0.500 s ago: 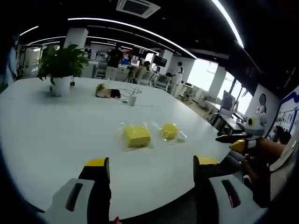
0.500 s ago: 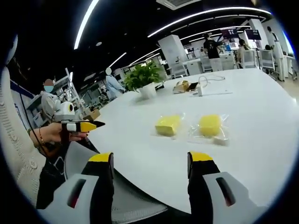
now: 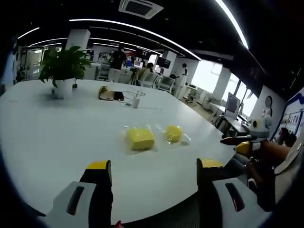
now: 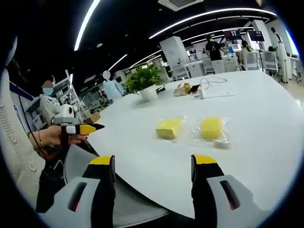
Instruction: Compare the silicone blocks by pressing each to a similar depth, holding the contact briefly, and releasing to observe deformation and rebound differences across the visible hardness samples.
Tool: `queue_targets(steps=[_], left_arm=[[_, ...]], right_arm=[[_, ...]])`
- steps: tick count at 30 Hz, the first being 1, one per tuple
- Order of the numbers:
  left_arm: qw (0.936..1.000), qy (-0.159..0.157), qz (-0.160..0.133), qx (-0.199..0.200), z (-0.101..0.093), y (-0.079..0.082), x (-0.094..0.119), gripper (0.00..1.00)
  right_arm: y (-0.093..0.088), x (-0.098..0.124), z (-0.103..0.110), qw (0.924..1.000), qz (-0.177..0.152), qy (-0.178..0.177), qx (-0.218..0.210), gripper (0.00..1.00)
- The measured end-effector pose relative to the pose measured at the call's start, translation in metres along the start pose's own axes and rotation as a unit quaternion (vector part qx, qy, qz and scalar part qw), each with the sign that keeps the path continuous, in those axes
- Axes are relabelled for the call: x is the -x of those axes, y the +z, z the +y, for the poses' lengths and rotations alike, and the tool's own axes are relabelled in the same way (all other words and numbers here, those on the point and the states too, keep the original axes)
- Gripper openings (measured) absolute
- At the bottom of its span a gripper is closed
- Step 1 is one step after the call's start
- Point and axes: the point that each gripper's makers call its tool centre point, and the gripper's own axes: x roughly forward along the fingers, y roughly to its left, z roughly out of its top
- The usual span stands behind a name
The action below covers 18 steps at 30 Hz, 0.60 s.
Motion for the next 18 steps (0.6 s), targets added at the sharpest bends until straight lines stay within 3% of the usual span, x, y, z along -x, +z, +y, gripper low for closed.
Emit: queue_targets(steps=[18], left_arm=[[1.0, 0.005, 0.005, -0.001, -0.0015, -0.0028, 0.0005, 0.71]], right_arm=[[-0.0064, 0.007, -0.0067, 0.9999, 0.003, -0.011, -0.003, 0.6]])
